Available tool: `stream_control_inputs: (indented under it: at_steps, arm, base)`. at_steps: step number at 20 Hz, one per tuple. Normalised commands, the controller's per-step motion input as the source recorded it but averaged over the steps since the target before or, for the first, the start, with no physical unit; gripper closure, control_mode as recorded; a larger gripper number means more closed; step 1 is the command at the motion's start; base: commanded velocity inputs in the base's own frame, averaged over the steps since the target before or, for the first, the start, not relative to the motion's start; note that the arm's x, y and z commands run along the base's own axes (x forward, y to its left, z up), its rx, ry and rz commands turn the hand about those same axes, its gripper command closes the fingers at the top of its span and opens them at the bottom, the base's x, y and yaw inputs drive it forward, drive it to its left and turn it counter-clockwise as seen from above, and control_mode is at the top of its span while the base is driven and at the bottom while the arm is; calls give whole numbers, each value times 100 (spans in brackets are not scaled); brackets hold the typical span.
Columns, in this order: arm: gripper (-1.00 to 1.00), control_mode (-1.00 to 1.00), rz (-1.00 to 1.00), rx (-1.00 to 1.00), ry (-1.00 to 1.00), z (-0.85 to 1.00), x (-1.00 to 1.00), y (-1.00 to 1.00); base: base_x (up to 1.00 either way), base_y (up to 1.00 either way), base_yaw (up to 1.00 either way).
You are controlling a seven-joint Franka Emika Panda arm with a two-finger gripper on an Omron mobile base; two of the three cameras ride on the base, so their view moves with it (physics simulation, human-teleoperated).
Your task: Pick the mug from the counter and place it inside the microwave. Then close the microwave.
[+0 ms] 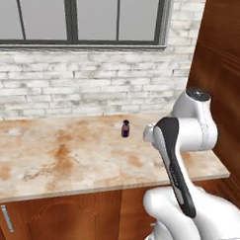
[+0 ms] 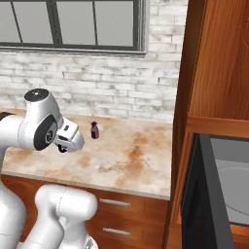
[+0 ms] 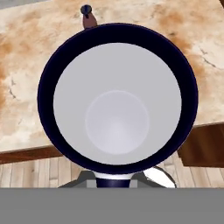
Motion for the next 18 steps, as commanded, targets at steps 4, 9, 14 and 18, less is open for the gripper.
stream_control_inputs:
  at_steps: [4, 9, 14, 18]
  arm:
    - [100, -100, 2, 5, -6, 45, -76, 0]
    - [100, -100, 1, 0, -1, -6, -56, 0]
    - [100, -100, -2, 0, 0, 0, 0, 6]
    - [100, -100, 0, 0, 0, 0, 0, 0]
  base:
    - [0, 0, 0]
    - [0, 0, 0]
    - [0, 0, 0]
    - [0, 0, 0]
